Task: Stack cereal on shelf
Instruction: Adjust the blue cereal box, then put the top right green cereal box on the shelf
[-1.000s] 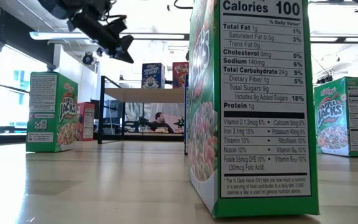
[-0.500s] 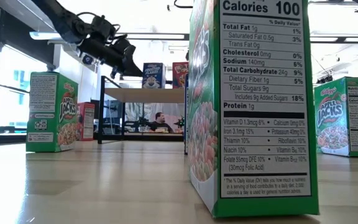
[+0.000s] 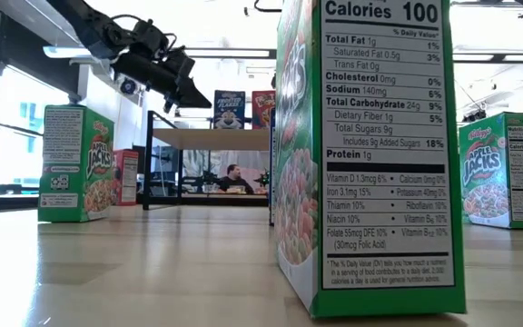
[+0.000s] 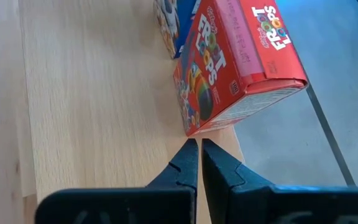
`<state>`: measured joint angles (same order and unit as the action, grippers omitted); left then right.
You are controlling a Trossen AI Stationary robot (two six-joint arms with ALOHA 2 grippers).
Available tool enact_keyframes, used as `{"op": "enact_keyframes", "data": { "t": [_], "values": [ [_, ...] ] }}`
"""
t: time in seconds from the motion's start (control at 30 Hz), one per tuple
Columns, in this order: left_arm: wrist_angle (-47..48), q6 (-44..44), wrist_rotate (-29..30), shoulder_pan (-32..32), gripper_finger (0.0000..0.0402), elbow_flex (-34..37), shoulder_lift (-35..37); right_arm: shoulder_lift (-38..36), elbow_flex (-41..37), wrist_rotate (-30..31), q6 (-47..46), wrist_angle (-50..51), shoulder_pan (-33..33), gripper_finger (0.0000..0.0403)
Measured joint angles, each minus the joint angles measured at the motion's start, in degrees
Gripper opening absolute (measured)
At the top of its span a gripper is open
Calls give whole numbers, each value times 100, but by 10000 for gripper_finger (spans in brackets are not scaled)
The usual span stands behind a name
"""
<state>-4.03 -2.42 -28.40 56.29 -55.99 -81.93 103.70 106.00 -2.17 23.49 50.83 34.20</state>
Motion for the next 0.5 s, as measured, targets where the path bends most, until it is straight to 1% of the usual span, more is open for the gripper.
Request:
{"op": "enact_keyframes", "data": {
  "t": [0.1, 0.2, 0.27, 0.43, 0.5],
  "values": [
    [294, -238, -2, 26, 0, 14, 277, 0, 0, -193, 90, -7, 44, 0],
    [139, -313, -12, -29, 0, 338, 607, 0, 0, -441, 79, -166, 134, 0],
    [-121, -266, -13, -106, 0, 712, 833, 13, 7, -453, 24, -225, 148, 0],
    [-1224, -4, -26, -336, 0, 1663, 1376, 31, 7, -433, -73, -146, 64, 0],
    [-1559, 80, -68, -448, 0, 1962, 1508, 19, 7, -250, -214, 16, -15, 0]
  ]
}}
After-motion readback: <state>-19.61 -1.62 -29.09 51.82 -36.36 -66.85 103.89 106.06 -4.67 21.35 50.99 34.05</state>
